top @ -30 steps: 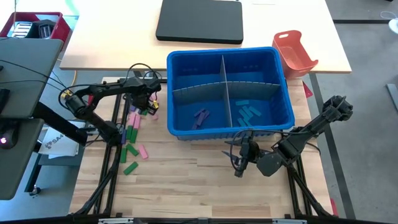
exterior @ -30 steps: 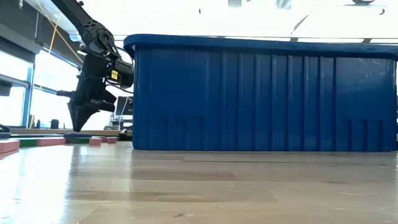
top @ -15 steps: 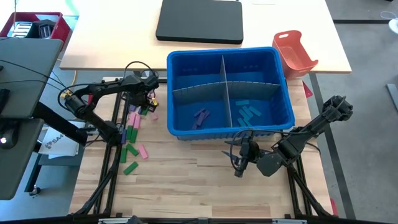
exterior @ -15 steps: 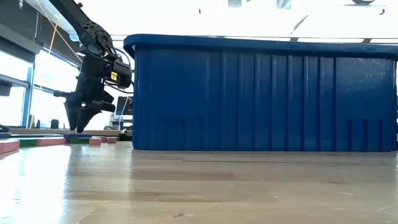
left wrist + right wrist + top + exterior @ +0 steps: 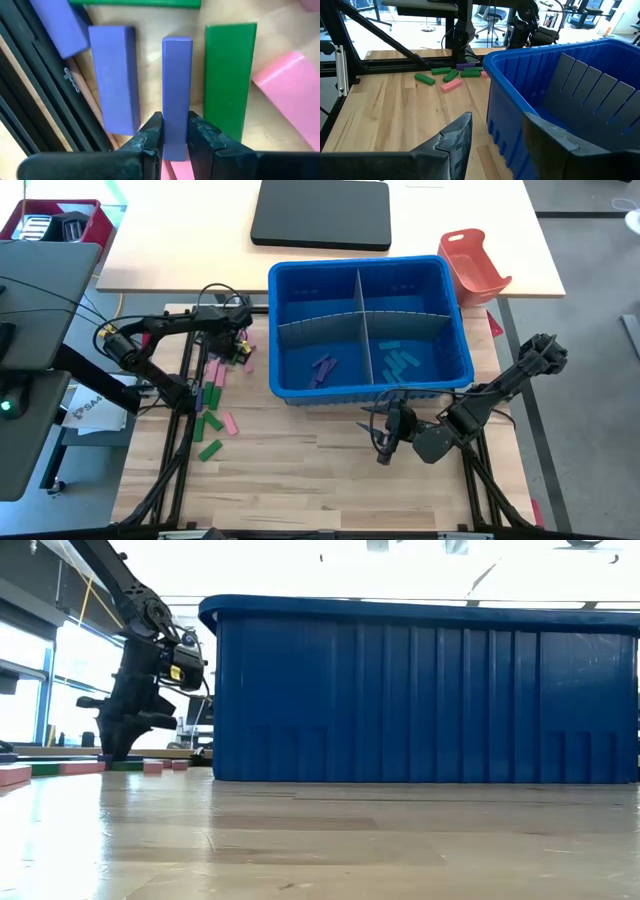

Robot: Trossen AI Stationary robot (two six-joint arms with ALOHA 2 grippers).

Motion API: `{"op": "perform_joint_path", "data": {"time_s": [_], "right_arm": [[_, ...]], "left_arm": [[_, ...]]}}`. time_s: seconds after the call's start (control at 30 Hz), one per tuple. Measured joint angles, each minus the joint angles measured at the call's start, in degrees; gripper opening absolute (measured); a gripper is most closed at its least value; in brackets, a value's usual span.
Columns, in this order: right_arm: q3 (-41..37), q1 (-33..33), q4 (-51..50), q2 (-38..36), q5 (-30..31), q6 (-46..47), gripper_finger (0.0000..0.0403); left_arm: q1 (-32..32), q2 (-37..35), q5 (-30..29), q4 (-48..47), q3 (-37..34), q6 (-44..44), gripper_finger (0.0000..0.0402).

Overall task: Sort blocks
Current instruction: Put the purple block into the blue bin with the other purple block

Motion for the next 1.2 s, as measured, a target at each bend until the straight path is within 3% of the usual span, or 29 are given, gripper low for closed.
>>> {"op": "perform_joint_path", "data": {"time_s": [0.23, 0.43, 0.67, 0.8, 0.93, 1.2], "right_arm": [[0.0, 0.0, 0.0, 0.0, 0.2, 0.0, 0.0169], [0.0, -0.1, 0.0, 0.0, 1.3, 0.0, 0.0169], [0.0, -0.1, 0.0, 0.0, 1.6, -0.2, 0.0169], [0.0, -0.5, 0.0, 0.0, 2.3, -0.2, 0.0169], [0.0, -1.2, 0.0, 0.0, 2.2, -0.1, 0.0169], [0.0, -1.5, 0.0, 0.0, 1.2, 0.0, 0.0169]], "left_arm": [[-1.3, -6.2, -2.9, -4.0, 5.5, 0.5, 0.005], [-4.5, -17.2, -0.2, -9.4, 15.9, -1.5, 0.005], [-17.8, -20.9, 2.3, -12.3, 33.0, -7.3, 0.005], [-27.5, -16.2, -0.2, -10.5, 42.1, -8.4, 0.005], [-34.0, -6.7, 0.5, -8.9, 50.4, -5.9, 0.005], [-36.7, 17.4, 6.2, -10.4, 65.8, -2.9, 0.005]]}}
